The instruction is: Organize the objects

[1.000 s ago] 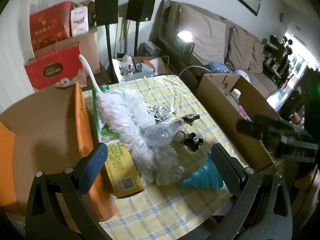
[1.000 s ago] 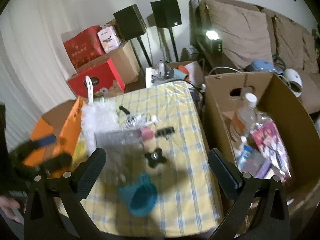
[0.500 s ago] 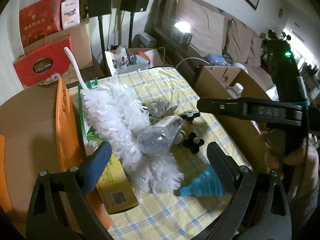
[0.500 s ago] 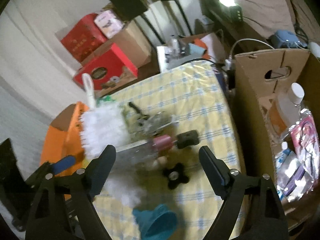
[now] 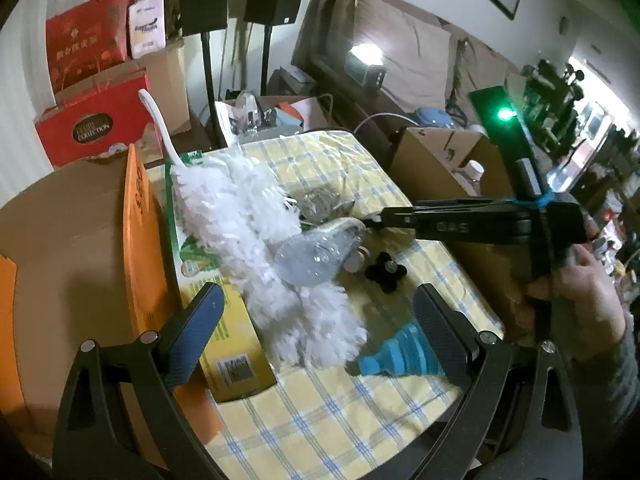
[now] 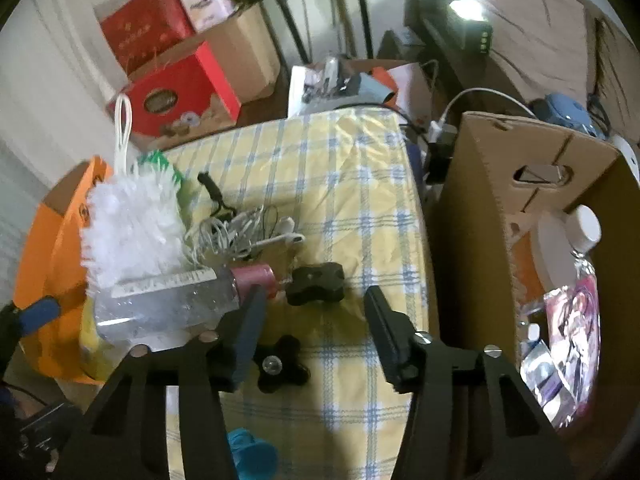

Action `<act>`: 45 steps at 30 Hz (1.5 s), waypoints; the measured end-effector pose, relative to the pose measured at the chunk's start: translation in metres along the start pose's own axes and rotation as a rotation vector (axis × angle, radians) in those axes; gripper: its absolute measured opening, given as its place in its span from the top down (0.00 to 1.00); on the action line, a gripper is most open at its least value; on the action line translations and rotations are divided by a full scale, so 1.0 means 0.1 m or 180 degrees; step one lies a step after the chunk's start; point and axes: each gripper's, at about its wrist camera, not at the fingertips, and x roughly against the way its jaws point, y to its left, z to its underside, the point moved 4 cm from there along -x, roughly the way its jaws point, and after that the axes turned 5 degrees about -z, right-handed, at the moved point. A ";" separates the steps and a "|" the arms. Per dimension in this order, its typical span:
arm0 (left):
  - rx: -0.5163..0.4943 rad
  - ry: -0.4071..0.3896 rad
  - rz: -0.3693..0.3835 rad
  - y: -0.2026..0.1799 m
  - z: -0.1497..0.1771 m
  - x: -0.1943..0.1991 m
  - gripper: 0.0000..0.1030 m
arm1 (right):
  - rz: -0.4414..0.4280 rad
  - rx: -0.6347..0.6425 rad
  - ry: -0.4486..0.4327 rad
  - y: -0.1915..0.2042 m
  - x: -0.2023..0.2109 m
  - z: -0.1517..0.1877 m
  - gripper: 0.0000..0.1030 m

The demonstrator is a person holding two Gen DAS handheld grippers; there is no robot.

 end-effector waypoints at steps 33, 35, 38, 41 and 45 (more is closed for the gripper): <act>0.0053 0.0548 0.0329 -0.65 -0.11 -0.27 0.23 | -0.0174 -0.0089 -0.0360 -0.12 0.87 0.15 0.65; 0.0082 0.0595 0.0302 -0.70 -0.13 -0.35 0.23 | -0.0173 -0.0097 -0.0425 -0.12 1.01 0.17 0.65; 0.0073 0.0663 0.0220 -0.76 -0.15 -0.46 0.24 | -0.0150 -0.0089 -0.0490 -0.11 1.16 0.22 0.65; 0.0064 0.0750 0.0151 -0.81 -0.14 -0.57 0.32 | -0.0116 -0.0094 -0.0538 -0.11 1.25 0.28 0.65; 0.0129 0.0928 0.0069 -0.84 -0.11 -0.74 0.35 | -0.0113 -0.0144 -0.0584 -0.13 1.31 0.34 0.65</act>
